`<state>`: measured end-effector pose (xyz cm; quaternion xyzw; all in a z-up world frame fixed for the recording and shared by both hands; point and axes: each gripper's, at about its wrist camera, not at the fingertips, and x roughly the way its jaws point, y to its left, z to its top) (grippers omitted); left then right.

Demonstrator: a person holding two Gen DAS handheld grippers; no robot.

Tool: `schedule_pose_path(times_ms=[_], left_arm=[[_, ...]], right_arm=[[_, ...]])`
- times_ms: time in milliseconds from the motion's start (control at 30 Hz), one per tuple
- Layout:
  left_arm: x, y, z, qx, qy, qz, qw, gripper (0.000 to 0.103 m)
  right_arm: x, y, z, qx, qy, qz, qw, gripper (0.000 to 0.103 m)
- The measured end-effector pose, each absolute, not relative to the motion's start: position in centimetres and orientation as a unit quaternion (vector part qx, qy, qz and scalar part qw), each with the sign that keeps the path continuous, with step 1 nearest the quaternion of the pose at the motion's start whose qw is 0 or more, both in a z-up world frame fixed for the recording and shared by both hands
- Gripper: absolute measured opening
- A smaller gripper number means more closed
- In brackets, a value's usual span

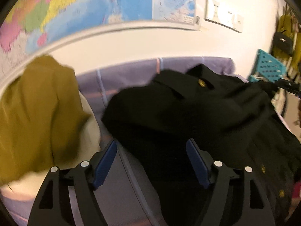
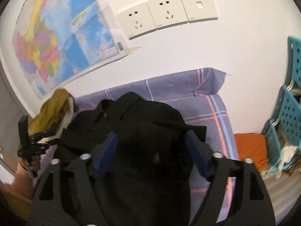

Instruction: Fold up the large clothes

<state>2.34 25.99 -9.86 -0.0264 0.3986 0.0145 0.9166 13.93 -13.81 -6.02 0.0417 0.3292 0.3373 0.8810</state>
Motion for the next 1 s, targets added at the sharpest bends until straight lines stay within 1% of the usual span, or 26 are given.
schedule_pose_path(times_ms=[33, 167, 200, 233, 267, 333, 433, 467, 633, 667, 700, 733, 767, 833, 867, 967, 1000], left_arm=[[1.7, 25.7, -10.4, -0.029, 0.403, 0.003, 0.915, 0.082], [-0.1, 23.7, -12.4, -0.006, 0.424, -0.013, 0.905, 0.082], [-0.1, 23.4, -12.8, -0.001, 0.427, -0.012, 0.904, 0.071], [0.1, 23.1, -13.3, 0.002, 0.432, -0.003, 0.902, 0.045], [0.4, 23.3, -13.8, -0.003, 0.441, 0.006, 0.897, 0.033], [0.6, 24.5, -14.1, -0.05, 0.437, 0.006, 0.898, 0.015], [0.1, 26.3, -13.7, -0.103, 0.428, 0.016, 0.898, 0.011], [-0.1, 26.9, -13.6, -0.115, 0.428, 0.028, 0.896, 0.008], [-1.1, 28.3, -14.1, -0.131, 0.434, 0.064, 0.889, 0.008], [-1.0, 28.0, -14.4, -0.125, 0.438, 0.062, 0.888, 0.008], [-1.1, 27.5, -14.4, -0.114, 0.437, 0.062, 0.89, 0.011], [-1.0, 27.0, -14.2, -0.102, 0.437, 0.062, 0.892, 0.016], [-1.0, 26.7, -13.7, -0.096, 0.433, 0.061, 0.894, 0.018], [-1.1, 26.3, -12.3, -0.085, 0.417, 0.058, 0.903, 0.037], [-1.1, 25.8, -11.5, -0.07, 0.406, 0.061, 0.909, 0.038], [-0.8, 23.3, -8.5, -0.005, 0.361, 0.049, 0.931, 0.048], [-0.5, 22.1, -7.7, 0.016, 0.348, 0.042, 0.936, 0.056]], right_arm=[[13.8, -13.9, -6.3, 0.041, 0.333, 0.334, 0.881, 0.083], [14.0, -15.1, -8.4, 0.073, 0.363, 0.332, 0.868, 0.083], [14.1, -15.5, -8.9, 0.083, 0.368, 0.333, 0.864, 0.082], [14.1, -15.6, -9.2, 0.091, 0.372, 0.334, 0.861, 0.082], [14.0, -15.7, -9.4, 0.097, 0.373, 0.333, 0.861, 0.082], [13.7, -15.9, -9.4, 0.102, 0.372, 0.333, 0.86, 0.082], [13.1, -16.1, -9.0, 0.099, 0.368, 0.334, 0.862, 0.082], [13.0, -16.2, -8.9, 0.096, 0.367, 0.334, 0.863, 0.082], [12.8, -16.7, -9.3, 0.095, 0.369, 0.326, 0.865, 0.082], [12.8, -16.6, -9.6, 0.092, 0.373, 0.323, 0.865, 0.082], [13.0, -16.2, -10.1, 0.088, 0.38, 0.326, 0.861, 0.082], [13.2, -16.0, -10.4, 0.084, 0.387, 0.326, 0.858, 0.082], [13.5, -15.6, -10.9, 0.082, 0.398, 0.324, 0.854, 0.081], [14.0, -15.1, -11.5, 0.084, 0.408, 0.325, 0.849, 0.078], [14.1, -14.8, -11.6, 0.082, 0.41, 0.33, 0.846, 0.075], [13.6, -14.2, -11.0, 0.063, 0.394, 0.326, 0.857, 0.075], [13.3, -14.2, -10.7, 0.063, 0.385, 0.325, 0.862, 0.075]])
